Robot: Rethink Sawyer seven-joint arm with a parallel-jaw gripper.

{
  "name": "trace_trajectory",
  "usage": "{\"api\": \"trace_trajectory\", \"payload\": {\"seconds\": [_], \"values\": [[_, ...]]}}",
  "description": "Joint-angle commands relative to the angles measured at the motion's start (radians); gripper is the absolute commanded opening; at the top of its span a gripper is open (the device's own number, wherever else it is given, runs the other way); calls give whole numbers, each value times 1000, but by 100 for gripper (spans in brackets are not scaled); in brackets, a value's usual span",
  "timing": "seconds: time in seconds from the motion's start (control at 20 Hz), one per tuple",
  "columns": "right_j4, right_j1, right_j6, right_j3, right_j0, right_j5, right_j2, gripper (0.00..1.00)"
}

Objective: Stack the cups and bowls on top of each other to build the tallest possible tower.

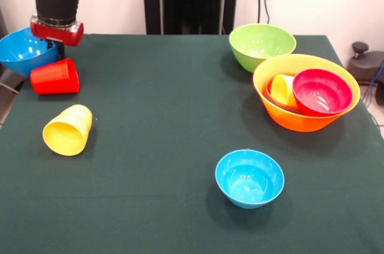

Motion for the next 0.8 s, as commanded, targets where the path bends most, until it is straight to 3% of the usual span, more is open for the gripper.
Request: {"api": "trace_trajectory", "payload": {"seconds": [0.05, 0.35, 0.8], "values": [[10, -37, 81, 32, 78, -29, 94, 0], [142, -193, 230, 188, 226, 24, 37, 0], [331, -176, 386, 222, 443, -10, -55, 0]]}}
